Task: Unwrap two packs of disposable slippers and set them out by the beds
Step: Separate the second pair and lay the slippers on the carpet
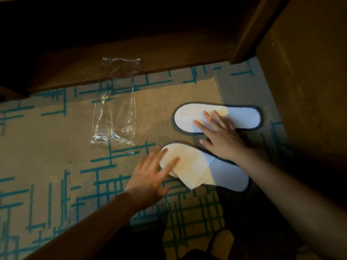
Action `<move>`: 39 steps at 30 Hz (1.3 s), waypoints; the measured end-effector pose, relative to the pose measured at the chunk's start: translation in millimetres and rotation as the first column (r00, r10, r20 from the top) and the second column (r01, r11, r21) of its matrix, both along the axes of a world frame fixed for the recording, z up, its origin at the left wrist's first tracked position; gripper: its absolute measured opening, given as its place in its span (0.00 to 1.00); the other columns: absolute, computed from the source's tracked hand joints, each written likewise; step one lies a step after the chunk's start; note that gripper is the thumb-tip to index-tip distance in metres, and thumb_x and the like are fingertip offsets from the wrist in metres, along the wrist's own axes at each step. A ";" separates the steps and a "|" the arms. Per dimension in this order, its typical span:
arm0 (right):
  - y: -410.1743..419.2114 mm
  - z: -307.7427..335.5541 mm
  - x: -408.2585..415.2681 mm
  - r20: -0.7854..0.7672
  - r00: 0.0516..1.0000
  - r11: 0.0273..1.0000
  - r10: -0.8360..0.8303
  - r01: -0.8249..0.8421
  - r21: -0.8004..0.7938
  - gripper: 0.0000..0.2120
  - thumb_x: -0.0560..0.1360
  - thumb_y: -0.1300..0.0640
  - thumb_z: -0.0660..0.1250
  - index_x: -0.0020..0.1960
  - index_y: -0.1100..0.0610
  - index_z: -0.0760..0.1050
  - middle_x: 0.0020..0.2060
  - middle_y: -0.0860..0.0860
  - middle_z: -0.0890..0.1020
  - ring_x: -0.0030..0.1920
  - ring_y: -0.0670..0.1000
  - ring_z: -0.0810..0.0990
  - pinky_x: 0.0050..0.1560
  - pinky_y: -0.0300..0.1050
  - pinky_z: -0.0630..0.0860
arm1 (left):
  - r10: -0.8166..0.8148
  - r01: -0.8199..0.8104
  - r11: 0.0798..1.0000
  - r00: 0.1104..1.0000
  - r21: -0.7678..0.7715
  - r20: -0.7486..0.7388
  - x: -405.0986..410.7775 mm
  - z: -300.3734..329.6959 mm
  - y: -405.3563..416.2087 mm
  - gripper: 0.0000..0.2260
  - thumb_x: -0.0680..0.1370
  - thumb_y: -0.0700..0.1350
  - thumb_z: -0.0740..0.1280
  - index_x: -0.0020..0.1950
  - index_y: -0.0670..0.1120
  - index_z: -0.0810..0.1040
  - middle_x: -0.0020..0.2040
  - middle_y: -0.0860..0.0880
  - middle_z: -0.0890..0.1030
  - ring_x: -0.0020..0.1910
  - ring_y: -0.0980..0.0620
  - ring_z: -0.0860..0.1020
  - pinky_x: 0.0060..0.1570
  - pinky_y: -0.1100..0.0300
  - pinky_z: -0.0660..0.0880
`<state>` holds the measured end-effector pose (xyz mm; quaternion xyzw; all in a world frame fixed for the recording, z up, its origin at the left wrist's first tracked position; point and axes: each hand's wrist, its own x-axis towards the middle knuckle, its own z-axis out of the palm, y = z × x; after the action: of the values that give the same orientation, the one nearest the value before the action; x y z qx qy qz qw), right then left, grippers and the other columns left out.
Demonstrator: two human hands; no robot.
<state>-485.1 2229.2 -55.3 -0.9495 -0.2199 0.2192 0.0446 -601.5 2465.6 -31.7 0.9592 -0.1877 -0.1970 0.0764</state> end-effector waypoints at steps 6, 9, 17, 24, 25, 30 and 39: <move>12.2 -2.6 -10.3 -0.153 0.986 0.997 -0.069 0.065 -0.033 0.29 0.78 0.40 0.50 0.75 0.41 0.43 0.76 0.50 0.37 0.75 0.56 0.33 0.73 0.63 0.42 | -0.334 0.348 0.929 0.935 0.123 -0.124 -7.3 -36.5 -25.1 0.36 0.71 0.62 0.62 0.73 0.59 0.47 0.75 0.42 0.42 0.75 0.41 0.47 0.68 0.36 0.50; 14.8 0.9 -18.8 -0.173 0.983 0.998 -0.056 0.053 -0.017 0.29 0.77 0.39 0.50 0.75 0.41 0.42 0.76 0.51 0.38 0.75 0.56 0.35 0.73 0.62 0.43 | -0.198 0.208 0.971 0.976 0.118 -0.090 -11.4 -34.8 -36.8 0.33 0.67 0.65 0.61 0.71 0.59 0.57 0.73 0.43 0.62 0.71 0.44 0.64 0.60 0.40 0.70; -8.4 8.6 -89.5 0.092 0.974 0.967 -0.208 0.191 0.171 0.29 0.73 0.45 0.59 0.73 0.44 0.57 0.74 0.55 0.62 0.74 0.57 0.58 0.68 0.60 0.62 | -0.071 0.082 0.995 0.982 -0.057 0.174 10.5 -21.1 -67.3 0.24 0.70 0.56 0.56 0.65 0.52 0.70 0.66 0.46 0.75 0.63 0.46 0.73 0.57 0.46 0.73; -15.0 -20.9 -146.9 0.035 0.993 0.994 -0.111 0.111 0.000 0.28 0.71 0.41 0.55 0.71 0.42 0.60 0.72 0.55 0.66 0.73 0.57 0.56 0.66 0.64 0.63 | -0.202 0.206 0.973 0.978 0.104 -0.045 95.4 -27.0 -48.6 0.26 0.78 0.60 0.43 0.74 0.58 0.41 0.76 0.48 0.36 0.75 0.47 0.36 0.72 0.37 0.43; -20.3 -21.4 -145.1 0.027 0.995 0.995 -0.099 0.099 0.004 0.28 0.71 0.41 0.55 0.71 0.42 0.60 0.72 0.54 0.66 0.73 0.56 0.55 0.67 0.63 0.59 | -0.228 0.242 0.961 0.968 0.135 -0.107 100.4 -27.9 -46.9 0.25 0.78 0.60 0.44 0.74 0.59 0.40 0.76 0.48 0.36 0.75 0.47 0.36 0.72 0.37 0.41; -47.4 -20.0 -125.8 0.014 0.985 0.985 -0.170 0.171 -0.033 0.22 0.71 0.42 0.54 0.64 0.43 0.67 0.70 0.54 0.69 0.72 0.55 0.57 0.63 0.70 0.65 | -0.238 0.261 0.950 0.960 0.170 -0.146 100.5 -33.4 -30.5 0.26 0.75 0.64 0.40 0.72 0.62 0.38 0.77 0.50 0.36 0.76 0.48 0.37 0.71 0.35 0.41; -20.1 -7.4 -115.9 0.003 0.922 0.922 -0.387 0.386 0.038 0.35 0.70 0.32 0.47 0.73 0.38 0.41 0.77 0.54 0.45 0.75 0.54 0.39 0.68 0.69 0.52 | -0.042 0.041 0.998 0.999 0.048 0.017 67.6 -33.1 -16.7 0.36 0.69 0.69 0.43 0.74 0.58 0.40 0.77 0.44 0.40 0.76 0.45 0.40 0.73 0.40 0.48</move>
<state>-601.0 2209.1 -62.7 -0.9744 -0.0325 0.1973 0.1031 -533.9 2448.9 -64.8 0.9584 -0.2037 -0.1943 0.0477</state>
